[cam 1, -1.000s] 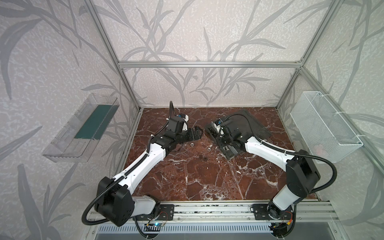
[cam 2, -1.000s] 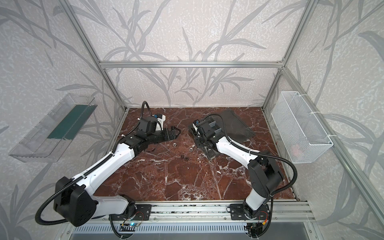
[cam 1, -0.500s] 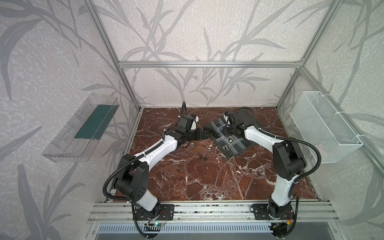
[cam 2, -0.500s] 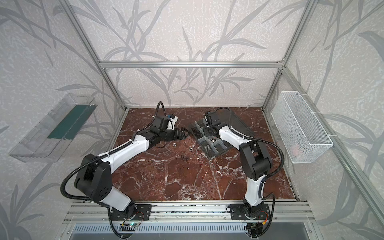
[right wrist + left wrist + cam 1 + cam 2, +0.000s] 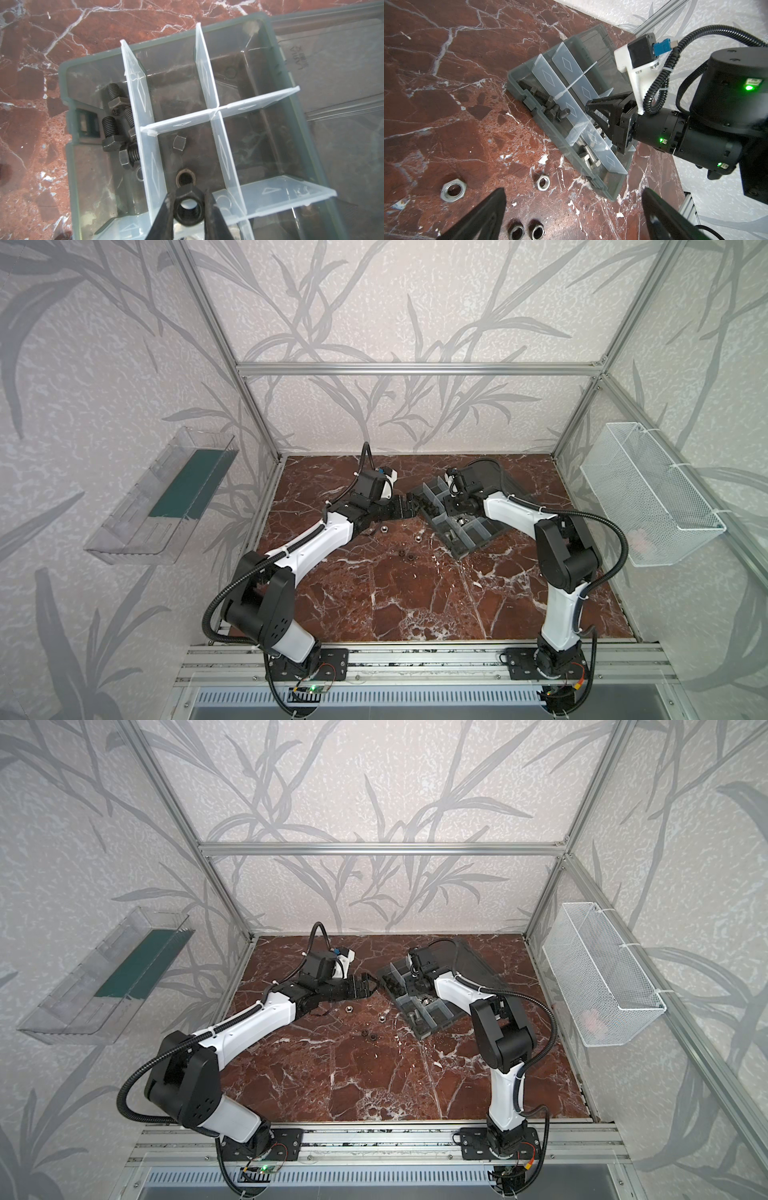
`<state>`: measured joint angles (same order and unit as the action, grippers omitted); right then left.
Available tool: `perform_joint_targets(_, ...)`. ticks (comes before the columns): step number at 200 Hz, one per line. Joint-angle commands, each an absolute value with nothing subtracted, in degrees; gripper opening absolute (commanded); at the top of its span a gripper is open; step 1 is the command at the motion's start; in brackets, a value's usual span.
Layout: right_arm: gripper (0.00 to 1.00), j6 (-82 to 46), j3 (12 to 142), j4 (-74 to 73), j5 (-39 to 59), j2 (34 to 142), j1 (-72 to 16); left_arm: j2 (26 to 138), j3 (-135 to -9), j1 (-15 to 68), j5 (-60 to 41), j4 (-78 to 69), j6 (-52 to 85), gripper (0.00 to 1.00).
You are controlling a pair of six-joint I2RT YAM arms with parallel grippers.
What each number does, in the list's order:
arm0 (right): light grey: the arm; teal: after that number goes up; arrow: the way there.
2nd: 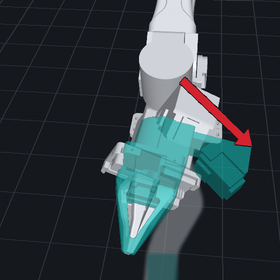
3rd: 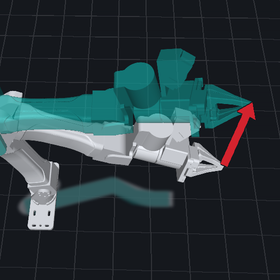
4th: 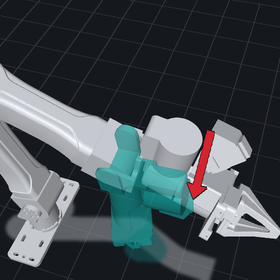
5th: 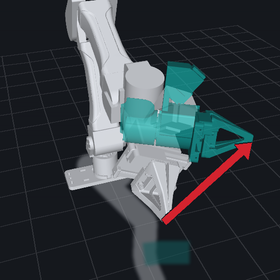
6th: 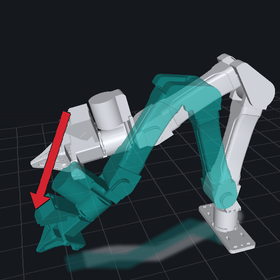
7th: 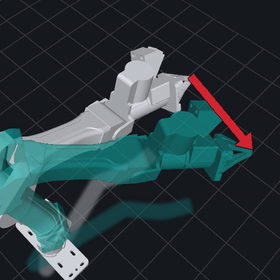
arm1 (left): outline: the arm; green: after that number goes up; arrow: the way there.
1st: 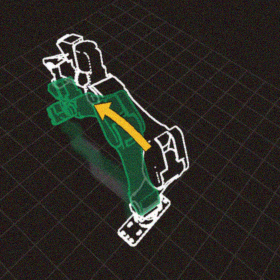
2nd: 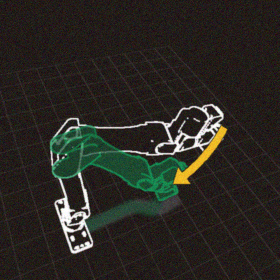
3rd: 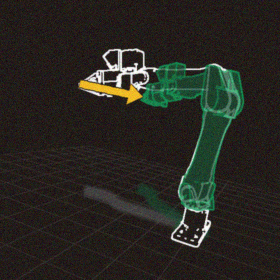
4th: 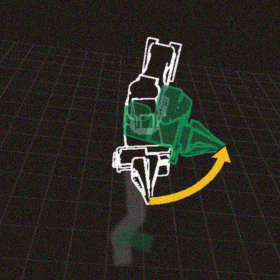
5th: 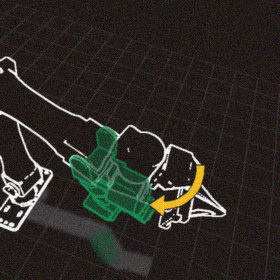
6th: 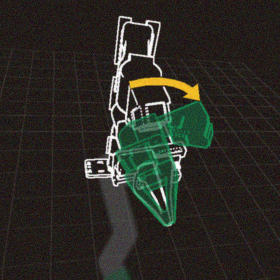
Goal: Sort the screws and nuts into containers
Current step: 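Lift the black hex nut with the right gripper and carry it over the black-nut compartment, then open the right gripper to drop the black nut into the compartment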
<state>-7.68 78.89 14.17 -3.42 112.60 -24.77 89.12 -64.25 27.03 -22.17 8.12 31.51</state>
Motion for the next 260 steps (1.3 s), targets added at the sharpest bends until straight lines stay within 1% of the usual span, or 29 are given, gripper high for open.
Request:
perform_joint_targets(1, 0.21, -7.72, 80.00, 13.18, -2.73, 113.65, -24.47, 88.95, -63.81, 27.37, -22.41, 7.18, 31.46, 0.99)
perform_joint_targets(130, 0.26, -7.82, 80.60, 13.70, -2.77, 114.07, -24.12, 88.50, -64.17, 27.56, -20.98, 8.38, 30.13, 1.00)
perform_joint_targets(148, 0.29, -7.73, 80.55, 13.80, -2.89, 113.74, -24.03, 88.76, -64.25, 27.51, -20.92, 8.60, 30.06, 1.00)
perform_joint_targets(183, 0.38, -7.83, 80.55, 13.61, -2.72, 113.55, -24.06, 88.59, -64.25, 27.52, -20.85, 8.56, 29.96, 1.00)
perform_joint_targets(235, 0.44, -8.36, 80.12, 13.47, -2.11, 112.54, -23.98, 88.25, -64.51, 27.54, -20.43, 9.15, 29.14, 0.99)
perform_joint_targets(260, 0.45, -8.67, 78.48, 11.99, -2.51, 110.04, -23.96, 86.96, -66.06, 28.33, -16.68, 12.56, 25.29, 0.99)
